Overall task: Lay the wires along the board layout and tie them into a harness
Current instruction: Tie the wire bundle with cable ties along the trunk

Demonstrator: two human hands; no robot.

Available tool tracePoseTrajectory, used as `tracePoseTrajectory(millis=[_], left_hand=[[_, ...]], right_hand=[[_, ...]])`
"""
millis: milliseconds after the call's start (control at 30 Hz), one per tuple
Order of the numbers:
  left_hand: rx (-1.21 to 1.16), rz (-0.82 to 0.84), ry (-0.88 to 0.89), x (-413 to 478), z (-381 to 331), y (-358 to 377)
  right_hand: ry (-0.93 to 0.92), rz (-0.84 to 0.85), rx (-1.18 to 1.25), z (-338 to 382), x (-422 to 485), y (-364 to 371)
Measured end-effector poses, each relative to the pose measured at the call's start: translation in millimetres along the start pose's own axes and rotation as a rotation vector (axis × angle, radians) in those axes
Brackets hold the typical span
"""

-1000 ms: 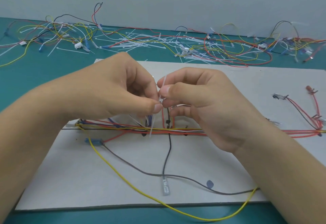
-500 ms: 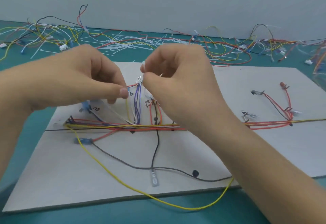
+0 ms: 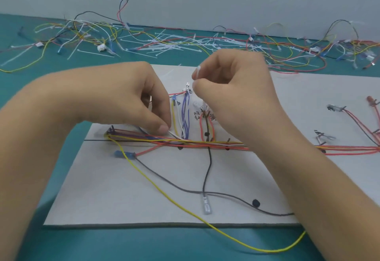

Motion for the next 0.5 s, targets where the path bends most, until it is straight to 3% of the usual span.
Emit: tracePoseTrajectory(millis=[500], left_hand=[[0.038,0.035,-0.003,-3.0,-15.0,7.8]], right_hand=[[-0.016,0.041,0.026,12.1,-7.3,-12.7]])
Point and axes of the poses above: each hand's wrist, its own x-axis towards the middle knuckle, its own y-axis out of the palm, z = x × y, the point moved 1 cm from there along x, towards the middle knuckle, and after that the axes turned 14 degrees about z, right-handed, at the moved point
